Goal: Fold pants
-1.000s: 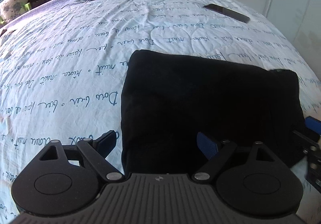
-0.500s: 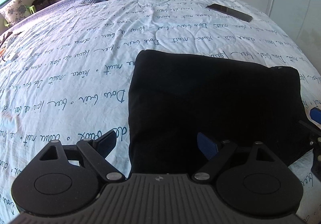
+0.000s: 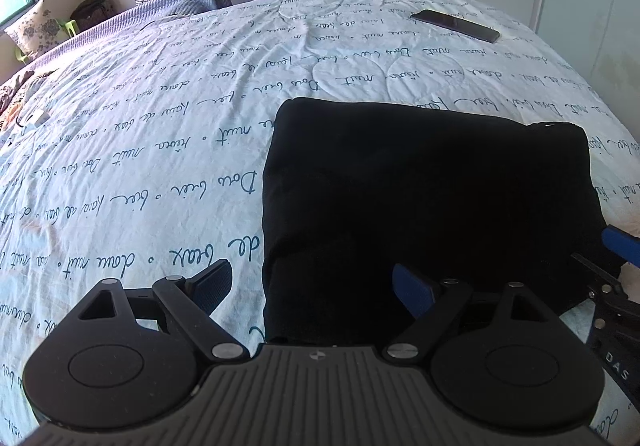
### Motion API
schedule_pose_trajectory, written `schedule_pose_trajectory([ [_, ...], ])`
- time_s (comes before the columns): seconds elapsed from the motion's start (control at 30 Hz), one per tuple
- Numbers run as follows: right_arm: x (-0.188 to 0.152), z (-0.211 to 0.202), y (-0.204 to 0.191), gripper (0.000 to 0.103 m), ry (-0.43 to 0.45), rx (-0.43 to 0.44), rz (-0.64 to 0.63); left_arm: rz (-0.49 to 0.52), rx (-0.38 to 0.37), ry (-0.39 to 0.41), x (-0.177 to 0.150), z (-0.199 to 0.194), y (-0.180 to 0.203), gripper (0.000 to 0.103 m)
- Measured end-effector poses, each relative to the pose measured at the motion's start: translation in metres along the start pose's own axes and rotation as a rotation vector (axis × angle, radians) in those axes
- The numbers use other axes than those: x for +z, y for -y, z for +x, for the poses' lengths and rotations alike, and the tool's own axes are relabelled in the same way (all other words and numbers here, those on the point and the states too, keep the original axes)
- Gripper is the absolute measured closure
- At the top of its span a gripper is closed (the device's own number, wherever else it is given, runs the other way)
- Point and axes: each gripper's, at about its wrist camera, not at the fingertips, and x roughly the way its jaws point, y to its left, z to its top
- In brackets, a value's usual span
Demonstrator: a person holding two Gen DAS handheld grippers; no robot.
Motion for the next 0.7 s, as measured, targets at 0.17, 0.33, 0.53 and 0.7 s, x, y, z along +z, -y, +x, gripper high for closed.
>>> schedule_pose_trajectory([
  [0.17,0.007,-0.013,-0.001,0.062,0.044,0.016,0.042,0.012,0.014,0.015,-0.006,-0.007,0.005,0.013],
  [0.33,-0.003,-0.006,-0.004,0.062,0.012,-0.020,0.016,0.014,0.011,0.015,-0.009,-0.012,0.009,0.013],
  [0.53,0.004,-0.030,-0.004,0.061,0.078,0.021,0.074,0.011,0.016,0.019,-0.014,-0.013,0.013,0.013],
  [0.7,0.001,-0.032,-0.019,0.060,0.073,0.060,0.062,0.012,0.015,0.015,-0.018,-0.015,0.013,0.012],
])
